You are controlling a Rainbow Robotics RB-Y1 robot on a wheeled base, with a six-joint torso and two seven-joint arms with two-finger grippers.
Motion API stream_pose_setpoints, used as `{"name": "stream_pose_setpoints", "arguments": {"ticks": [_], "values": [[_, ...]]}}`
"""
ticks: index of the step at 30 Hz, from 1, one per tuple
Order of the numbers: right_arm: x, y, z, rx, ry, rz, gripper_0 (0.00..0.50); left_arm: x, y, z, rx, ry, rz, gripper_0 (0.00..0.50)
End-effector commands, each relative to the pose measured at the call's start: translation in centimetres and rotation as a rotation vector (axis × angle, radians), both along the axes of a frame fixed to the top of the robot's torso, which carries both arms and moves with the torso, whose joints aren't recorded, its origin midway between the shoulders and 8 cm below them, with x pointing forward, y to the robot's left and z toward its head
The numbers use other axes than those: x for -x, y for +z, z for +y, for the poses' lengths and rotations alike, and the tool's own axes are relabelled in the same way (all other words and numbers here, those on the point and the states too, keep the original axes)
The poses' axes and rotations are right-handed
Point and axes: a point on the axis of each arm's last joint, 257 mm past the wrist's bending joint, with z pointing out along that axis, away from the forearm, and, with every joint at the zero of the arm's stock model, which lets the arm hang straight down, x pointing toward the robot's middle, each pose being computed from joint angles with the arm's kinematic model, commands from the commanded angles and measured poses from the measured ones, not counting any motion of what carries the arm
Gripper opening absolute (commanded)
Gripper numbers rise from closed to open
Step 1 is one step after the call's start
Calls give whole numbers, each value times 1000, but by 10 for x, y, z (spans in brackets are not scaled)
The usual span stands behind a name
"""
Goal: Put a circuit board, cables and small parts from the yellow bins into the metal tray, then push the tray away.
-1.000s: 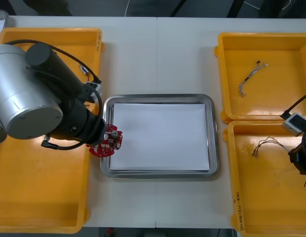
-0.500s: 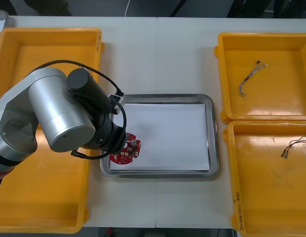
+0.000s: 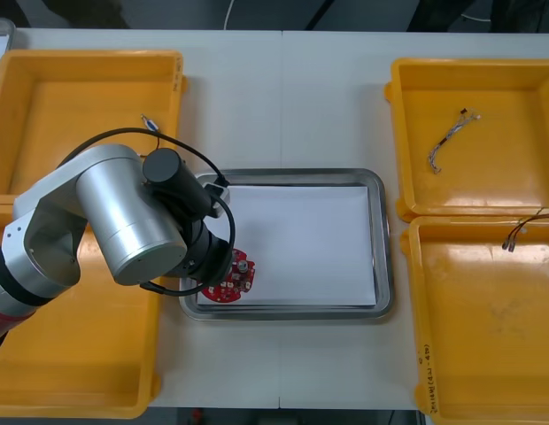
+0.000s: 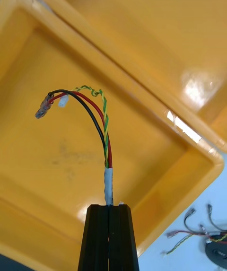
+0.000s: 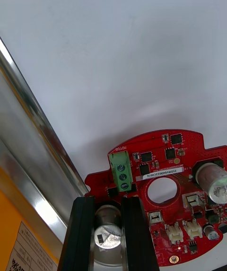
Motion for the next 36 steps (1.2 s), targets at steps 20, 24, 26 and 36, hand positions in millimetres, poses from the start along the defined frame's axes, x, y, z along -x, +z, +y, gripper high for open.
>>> {"name": "stream_pose_setpoints", "arguments": {"ticks": [20,24,26,36], "values": [[-10,28,44,78,164,0,0,-12,0,-17,50,73,-34,500],[-11,28,48,76,171,2,0,-12,0,-18,54,77,-34,500],[-12,29,49,77,174,-1,0,-13,4,-19,61,79,-44,500],[-12,30,53,77,188,-1,0,-11,34,-7,71,123,-64,500]]}}
